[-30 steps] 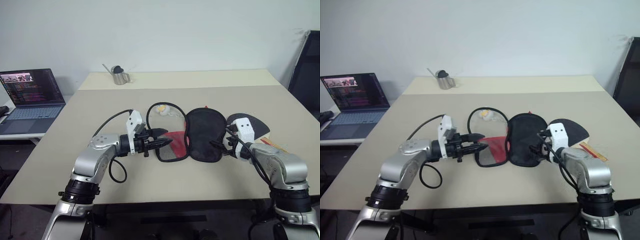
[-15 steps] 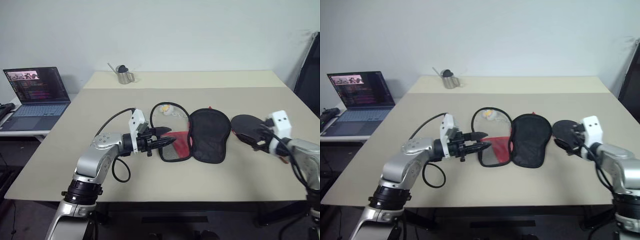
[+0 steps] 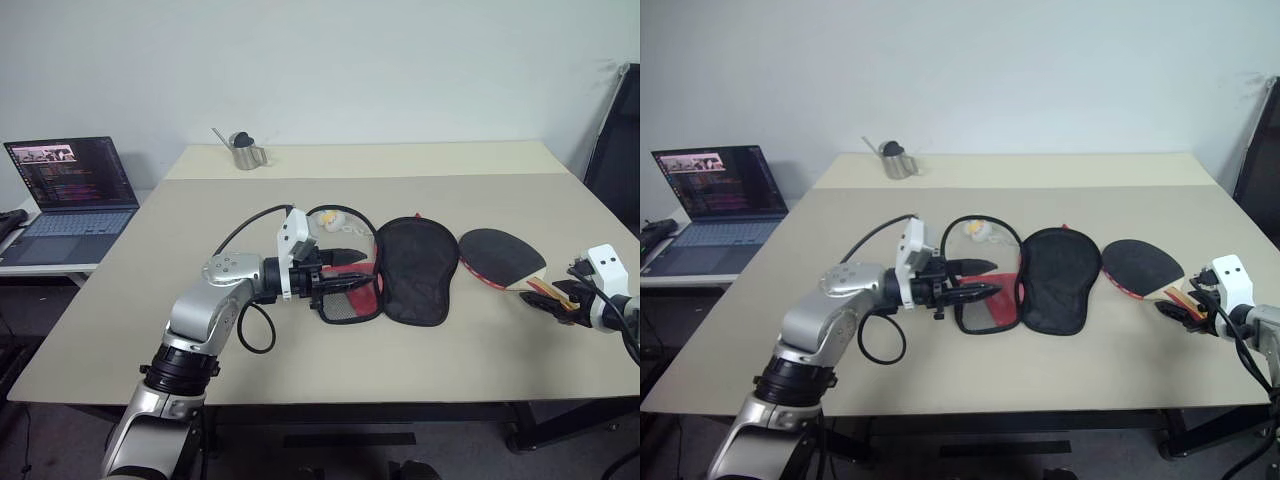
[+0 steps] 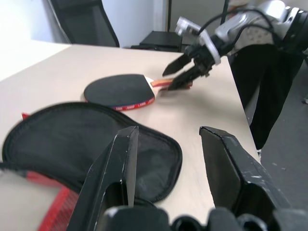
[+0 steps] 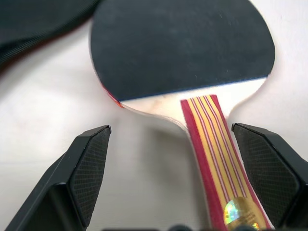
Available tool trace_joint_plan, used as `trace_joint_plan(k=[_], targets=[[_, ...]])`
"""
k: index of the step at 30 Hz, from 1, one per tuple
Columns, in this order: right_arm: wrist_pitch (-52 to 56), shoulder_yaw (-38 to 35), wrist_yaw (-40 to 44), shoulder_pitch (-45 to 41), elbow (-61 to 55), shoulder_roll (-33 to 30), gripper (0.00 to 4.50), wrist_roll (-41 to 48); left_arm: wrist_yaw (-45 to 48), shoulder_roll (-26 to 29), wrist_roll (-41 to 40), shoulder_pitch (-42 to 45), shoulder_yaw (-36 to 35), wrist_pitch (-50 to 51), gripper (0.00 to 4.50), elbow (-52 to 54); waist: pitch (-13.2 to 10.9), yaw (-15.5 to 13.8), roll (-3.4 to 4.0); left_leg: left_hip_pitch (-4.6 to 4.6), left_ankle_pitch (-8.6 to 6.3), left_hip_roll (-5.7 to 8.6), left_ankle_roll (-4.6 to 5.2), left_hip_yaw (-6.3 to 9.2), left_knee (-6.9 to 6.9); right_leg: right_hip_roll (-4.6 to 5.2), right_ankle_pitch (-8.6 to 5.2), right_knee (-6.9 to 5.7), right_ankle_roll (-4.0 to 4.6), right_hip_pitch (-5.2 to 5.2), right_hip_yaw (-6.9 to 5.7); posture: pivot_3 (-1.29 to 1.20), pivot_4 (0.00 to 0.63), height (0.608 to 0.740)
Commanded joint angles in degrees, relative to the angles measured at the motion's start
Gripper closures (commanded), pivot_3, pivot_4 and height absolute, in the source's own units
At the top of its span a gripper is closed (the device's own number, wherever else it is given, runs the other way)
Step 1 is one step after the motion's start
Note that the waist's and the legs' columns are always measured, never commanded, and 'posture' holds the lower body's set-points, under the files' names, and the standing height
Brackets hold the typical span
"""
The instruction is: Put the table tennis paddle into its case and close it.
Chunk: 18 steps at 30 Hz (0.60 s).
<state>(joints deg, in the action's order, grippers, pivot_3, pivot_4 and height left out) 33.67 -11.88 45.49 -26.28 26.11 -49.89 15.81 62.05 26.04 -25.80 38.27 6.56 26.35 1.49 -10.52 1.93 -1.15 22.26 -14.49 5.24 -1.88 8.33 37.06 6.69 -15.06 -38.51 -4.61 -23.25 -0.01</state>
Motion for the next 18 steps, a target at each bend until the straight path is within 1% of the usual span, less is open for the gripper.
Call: trace_joint_plan(k=[1, 5, 7, 12, 15, 18], targets=[[-3.8, 0.8, -1.0, -3.3, 5.0, 0.7, 0.09, -2.1, 0.7, -0.4, 0.1, 1.6, 0.1, -1.6, 2.30, -0.3, 0.0, 0.0, 0.00, -0.02, 0.00, 0.00, -0.01, -0.02, -0.01, -0.01, 0.00, 0.00, 0.00, 0.00, 0.01, 0.00, 0.150, 0.740], [-6.7, 2.1, -2.4, -6.1, 11.2, 1.5, 0.09, -4.4, 0.9, -0.4, 0.4, 1.8, 0.1, -2.0, 2.30, -0.9, 0.0, 0.0, 0.00, -0.04, 0.08, 0.00, -0.13, -0.09, -0.02, -0.01, 0.00, 0.02, 0.00, 0.00, 0.07, 0.00, 0.150, 0.740], [-7.5, 3.4, -1.8, -6.7, 12.8, 1.6, 0.09, -5.6, 1.1, -0.3, 0.6, 1.8, 0.1, -2.2, 2.30, -1.1, 0.0, 0.0, -0.01, -0.04, 0.08, -0.01, -0.14, -0.11, -0.01, 0.00, 0.00, 0.04, -0.01, 0.00, 0.09, 0.00, 0.150, 0.740], [-6.9, 4.4, -1.5, -7.1, 11.9, 1.8, 0.09, -6.7, 0.9, 0.1, 1.1, 1.1, -0.3, -2.6, 2.30, -1.0, 0.0, 0.0, -0.01, -0.17, 0.08, -0.02, -0.14, -0.26, -0.02, -0.02, 0.02, 0.04, -0.04, 0.05, 0.24, 0.00, 0.150, 0.740], [-4.6, 4.4, -1.6, -6.5, 8.9, 2.2, 0.68, -6.0, 0.7, 0.2, 1.3, 0.8, -0.6, -2.8, 2.30, -1.1, 0.0, 0.0, -0.02, -0.25, 0.04, -0.03, -0.07, -0.39, -0.03, -0.03, 0.02, 0.00, -0.05, 0.05, 0.38, 0.00, 0.150, 0.740], [-2.7, 4.4, -2.5, -5.7, 6.5, 2.7, 1.62, -6.0, 0.6, 0.4, 1.4, 0.7, -0.8, -3.0, 2.30, -1.2, 0.0, 0.0, -0.02, -0.28, 0.04, -0.04, -0.07, -0.46, -0.03, -0.04, 0.04, 0.00, -0.08, 0.05, 0.45, 0.00, 0.150, 0.740]])
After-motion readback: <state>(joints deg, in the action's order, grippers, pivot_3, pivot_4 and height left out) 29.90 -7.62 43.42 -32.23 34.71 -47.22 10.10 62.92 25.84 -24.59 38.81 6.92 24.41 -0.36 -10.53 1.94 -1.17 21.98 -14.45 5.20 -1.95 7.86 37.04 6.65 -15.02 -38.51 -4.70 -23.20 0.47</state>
